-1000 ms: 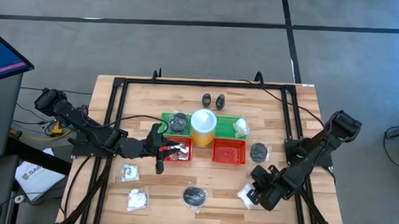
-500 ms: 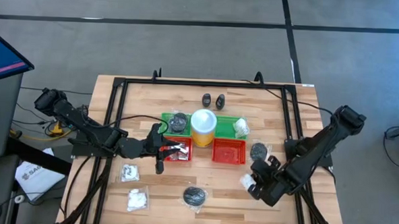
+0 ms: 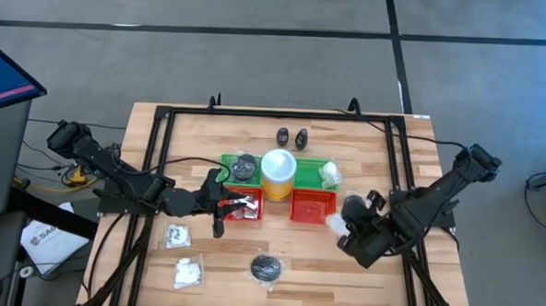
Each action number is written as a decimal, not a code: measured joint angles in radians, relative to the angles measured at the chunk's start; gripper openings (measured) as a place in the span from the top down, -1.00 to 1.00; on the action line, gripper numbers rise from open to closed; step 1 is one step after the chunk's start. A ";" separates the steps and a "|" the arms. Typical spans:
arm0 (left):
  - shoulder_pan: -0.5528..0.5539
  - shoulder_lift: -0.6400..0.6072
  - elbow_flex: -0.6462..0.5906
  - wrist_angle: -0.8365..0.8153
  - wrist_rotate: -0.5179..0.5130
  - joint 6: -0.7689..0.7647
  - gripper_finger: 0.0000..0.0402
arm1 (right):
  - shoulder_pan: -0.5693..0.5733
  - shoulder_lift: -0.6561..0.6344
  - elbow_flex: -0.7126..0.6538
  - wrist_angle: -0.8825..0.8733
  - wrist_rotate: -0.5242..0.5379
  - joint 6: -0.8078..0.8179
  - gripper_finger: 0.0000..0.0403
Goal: Pick & Place Travel size toiletries
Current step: Put the right vanity pack into the right green basket
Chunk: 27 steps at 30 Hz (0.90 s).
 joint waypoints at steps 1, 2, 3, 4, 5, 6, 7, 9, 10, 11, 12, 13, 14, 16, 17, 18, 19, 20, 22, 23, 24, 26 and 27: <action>0.000 0.000 0.000 0.000 0.000 0.000 0.56 | -0.013 0.000 0.008 -0.004 0.005 -0.019 1.00; 0.000 0.000 0.000 0.000 0.000 0.000 0.56 | -0.026 0.000 0.016 -0.007 0.006 -0.039 1.00; 0.000 0.000 0.000 0.000 0.000 0.000 0.56 | -0.041 0.000 0.021 -0.006 0.011 -0.064 1.00; 0.000 0.000 0.000 0.000 0.000 0.000 0.56 | -0.056 0.000 0.024 -0.006 0.017 -0.087 1.00; 0.000 0.000 0.000 0.000 0.000 0.000 0.56 | -0.071 0.000 0.027 -0.007 0.023 -0.109 1.00; 0.000 0.000 0.000 0.000 0.000 0.000 0.56 | -0.089 0.000 0.032 -0.007 0.024 -0.133 1.00; 0.000 0.000 0.000 0.000 0.000 0.000 0.56 | -0.107 0.000 0.035 -0.006 0.024 -0.156 1.00; 0.000 0.000 0.000 0.000 0.000 -0.001 0.56 | -0.142 0.000 0.038 -0.007 0.026 -0.199 1.00; 0.000 0.000 0.000 0.000 0.000 -0.001 0.56 | -0.160 0.000 0.039 -0.006 0.026 -0.222 1.00; 0.000 0.000 0.000 0.000 0.000 -0.001 0.56 | -0.179 0.000 0.040 -0.006 0.027 -0.244 1.00; 0.000 0.000 0.000 0.000 0.000 -0.001 0.56 | -0.198 0.000 0.040 -0.006 0.027 -0.264 1.00; 0.000 0.000 0.000 0.000 0.000 -0.001 0.56 | -0.217 0.000 0.040 -0.006 0.026 -0.284 1.00; 0.000 0.000 0.000 0.000 0.000 -0.001 0.56 | -0.237 0.000 0.040 -0.006 0.026 -0.302 1.00; 0.000 0.000 0.000 0.000 0.000 -0.001 0.56 | -0.275 0.000 0.040 -0.004 0.027 -0.337 1.00; 0.000 0.000 0.000 0.000 0.000 -0.001 0.56 | -0.297 0.000 0.040 -0.001 0.026 -0.356 1.00; 0.000 0.000 0.000 0.000 0.000 -0.001 0.56 | -0.316 0.000 0.040 0.002 0.026 -0.373 1.00; 0.000 0.000 0.000 0.000 0.000 -0.001 0.56 | -0.336 0.000 0.040 0.004 0.026 -0.392 1.00; 0.000 0.000 0.000 0.000 0.000 -0.001 0.56 | -0.357 0.000 0.040 0.009 0.026 -0.412 1.00; 0.000 0.000 0.000 0.000 0.000 -0.001 0.56 | -0.397 0.000 0.040 0.022 0.025 -0.454 1.00; 0.000 0.000 0.000 0.000 0.000 -0.001 0.56 | -0.418 0.000 0.040 0.031 0.023 -0.477 1.00; 0.000 0.000 0.000 0.000 0.000 -0.001 0.56 | -0.437 0.000 0.040 0.043 0.023 -0.497 1.00; 0.000 0.000 0.000 0.000 0.000 -0.001 0.56 | -0.472 0.000 0.040 0.059 0.016 -0.538 1.00; 0.000 0.000 0.000 0.000 0.000 -0.001 0.56 | -0.490 0.000 0.040 0.069 0.008 -0.558 1.00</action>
